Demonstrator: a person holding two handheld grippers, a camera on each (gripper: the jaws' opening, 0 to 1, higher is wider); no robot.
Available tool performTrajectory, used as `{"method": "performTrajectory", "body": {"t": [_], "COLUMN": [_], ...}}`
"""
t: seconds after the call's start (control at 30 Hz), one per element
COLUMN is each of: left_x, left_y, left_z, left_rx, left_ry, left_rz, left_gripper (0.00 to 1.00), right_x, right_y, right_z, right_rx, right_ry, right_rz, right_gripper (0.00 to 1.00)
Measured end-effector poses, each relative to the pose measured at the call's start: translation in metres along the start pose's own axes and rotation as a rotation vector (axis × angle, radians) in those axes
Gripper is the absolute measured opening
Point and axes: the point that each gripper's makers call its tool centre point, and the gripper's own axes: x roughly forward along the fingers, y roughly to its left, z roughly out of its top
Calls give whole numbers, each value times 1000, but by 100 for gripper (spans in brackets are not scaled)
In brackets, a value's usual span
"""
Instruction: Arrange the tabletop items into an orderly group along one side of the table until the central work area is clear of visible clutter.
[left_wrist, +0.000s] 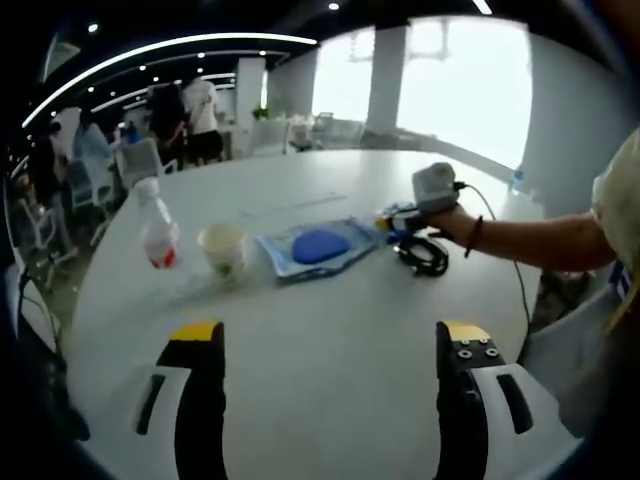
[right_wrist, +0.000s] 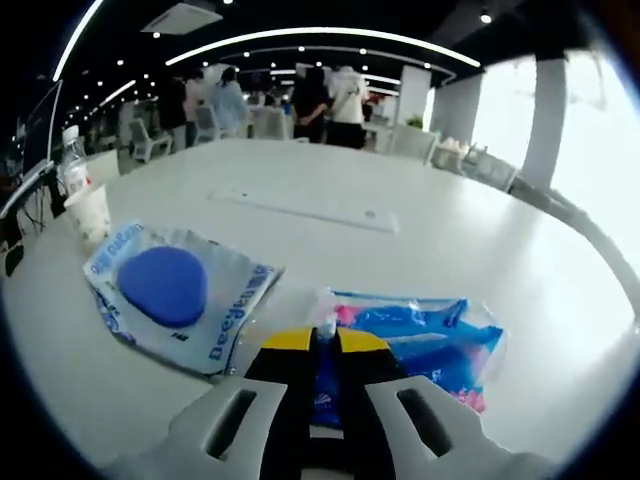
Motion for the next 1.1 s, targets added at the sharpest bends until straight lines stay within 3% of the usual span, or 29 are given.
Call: {"method": "performTrajectory", "body": {"t": [0.13, 0.27, 0.4, 0.47, 0.57, 0.8, 1.0, 1.1], "left_x": [0, -1, -3, -3, -4, -10, -15, -17], "left_y": [1, 1, -1, -2, -5, -10, -13, -13], "left_z": [0, -1, 3, 3, 5, 6, 7, 7], "left_rx": [-5, -9, -5, 2, 8, 22, 28, 25], "left_ry": [-4, -4, -20, -18, -21, -30, -42, -51], "left_rz": [5, 6, 2, -2, -14, -22, -32, -33], "left_gripper": [84, 85, 91, 94, 99, 99, 99, 99], "right_x": [-4, -14, -23, -26, -32, -47, -59, -65], "right_y": [1, 1, 4, 4, 4, 9, 15, 18], "right_z": [12, 22, 28, 27, 25, 20, 11, 9], "right_rx": [73, 74, 129, 134, 156, 214, 234, 216], "right_ry": [-33, -55, -69, -66, -51, -7, 49, 66], "right_rz": [16, 20, 38, 38, 39, 70, 96, 101], "right_gripper": [18, 22, 39, 43, 49, 69, 78, 78]}}
